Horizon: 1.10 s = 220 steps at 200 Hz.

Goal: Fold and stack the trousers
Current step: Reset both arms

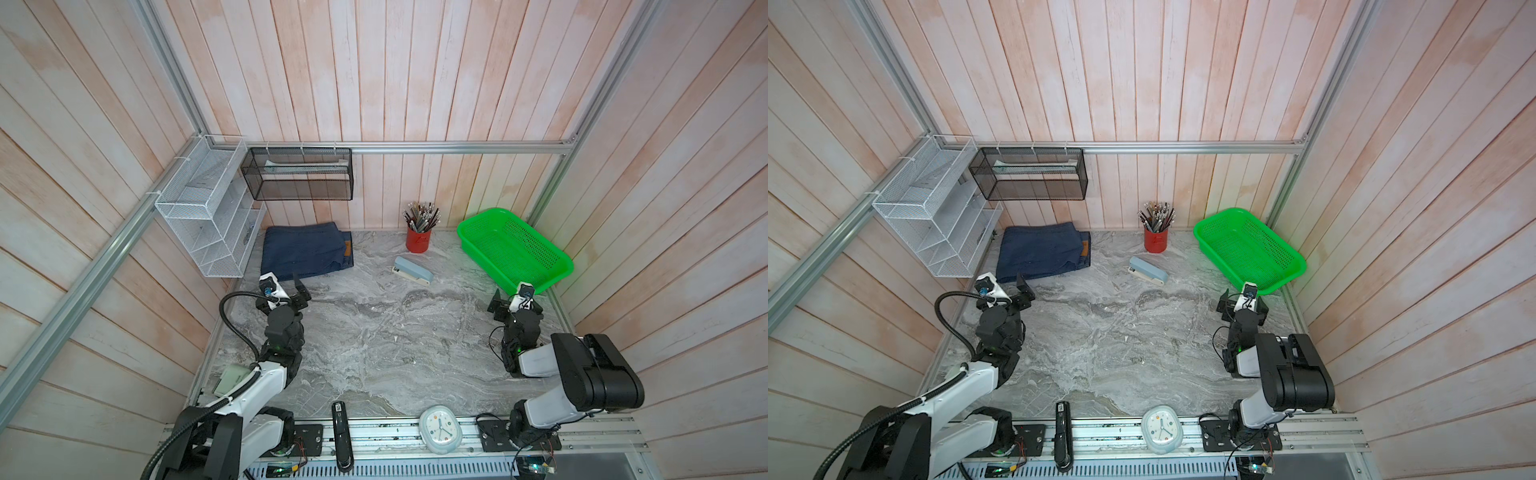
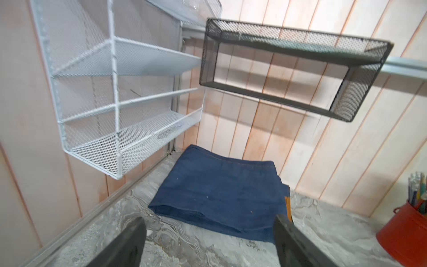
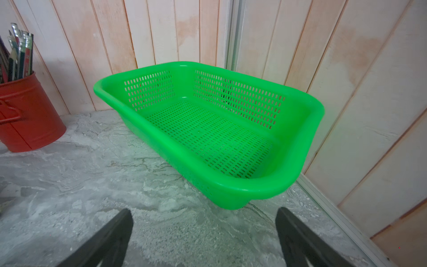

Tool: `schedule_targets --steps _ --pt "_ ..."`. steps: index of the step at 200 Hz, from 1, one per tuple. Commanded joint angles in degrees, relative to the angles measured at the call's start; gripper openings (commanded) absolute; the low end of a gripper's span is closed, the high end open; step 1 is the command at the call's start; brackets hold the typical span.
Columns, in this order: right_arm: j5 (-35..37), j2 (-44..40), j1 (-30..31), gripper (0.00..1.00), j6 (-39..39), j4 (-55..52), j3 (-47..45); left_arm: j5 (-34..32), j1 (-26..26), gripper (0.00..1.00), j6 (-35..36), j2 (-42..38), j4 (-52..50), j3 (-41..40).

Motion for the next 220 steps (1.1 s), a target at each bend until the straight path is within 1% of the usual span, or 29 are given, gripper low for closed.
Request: schedule_targets --steps 1,13,34,47,57,69,85,104,141,142,144,146,158,160,166,169,182,195,209,220 --pt "-2.14 -0.58 -0.23 0.98 0.56 -0.75 0.74 -1.03 2.45 0.88 -0.32 3.21 -1.6 -4.01" --pt "-2.12 -0.58 -0.26 0.98 0.53 -0.75 0.74 -0.7 2.96 0.88 -0.66 7.58 3.94 -5.02" --pt "-2.14 -0.58 -0.26 0.98 0.49 -0.76 0.74 0.02 2.97 0.88 1.73 14.65 9.6 -3.75" --pt "-2.21 -0.58 -0.29 0.98 0.56 -0.74 0.74 0.16 2.47 0.89 4.31 16.85 10.5 -2.24" --pt "-2.16 -0.58 -0.26 0.98 0.49 -0.75 0.73 0.78 2.63 0.89 6.05 18.51 13.27 -2.31" --pt "-2.21 -0.58 -0.28 0.98 0.5 -0.75 0.74 1.5 3.01 0.9 6.51 20.75 17.04 -2.75" --pt "-2.19 -0.58 -0.29 0.98 0.49 -0.7 0.74 2.72 3.4 0.9 7.05 23.74 18.87 -2.15" --pt "-2.17 -0.58 -0.28 0.98 0.53 -0.75 0.74 5.82 3.37 0.89 7.66 23.71 15.92 -0.86" --pt "-2.19 -0.58 -0.28 0.98 0.49 -0.84 0.73 12.68 6.04 0.9 6.78 23.79 16.05 -1.19" --pt "-2.23 -0.58 -0.29 0.98 0.49 -0.84 0.74 12.87 6.08 0.9 6.82 23.81 16.03 -1.18" --pt "-2.24 -0.58 -0.29 0.98 0.49 -0.84 0.74 13.23 6.19 0.97 6.88 23.86 15.95 -1.2" --pt "-2.23 -0.58 -0.25 0.98 0.49 -0.84 0.71 13.67 6.26 1.0 6.91 23.9 16.0 -1.16" --pt "-2.19 -0.58 -0.29 0.98 0.56 -0.84 0.74 16.96 7.21 1.0 6.62 25.3 16.71 -1.66" --pt "-2.19 -0.58 -0.29 0.98 0.53 -0.86 0.74 16.95 7.3 1.0 6.43 26.17 17.82 -1.89" --pt "-2.2 -0.58 -0.32 0.98 0.55 -0.86 0.73 16.68 7.4 1.0 7.75 29.33 25.38 -2.94" --pt "-2.19 -0.58 -0.37 0.98 0.51 -0.84 0.81 16.93 7.4 1.0 8.27 29.84 26.84 -3.19" --pt "-2.32 -0.58 -0.32 0.98 0.53 -0.86 0.81 18.58 7.97 1.0 6.34 26.47 17.32 -1.6" --pt "-2.35 -0.59 -0.36 0.98 0.49 -0.85 0.82 18.91 8.62 1.0 6.34 28.63 21.82 -1.8" --pt "-2.29 -0.58 -0.37 0.98 0.5 -0.93 0.82 19.35 8.83 1.0 5.84 26.95 17.29 -0.96" --pt "-2.36 -0.59 -0.35 0.98 0.5 -0.91 0.82 19.3 8.83 1.0 5.99 27.63 19.23 -1.38"
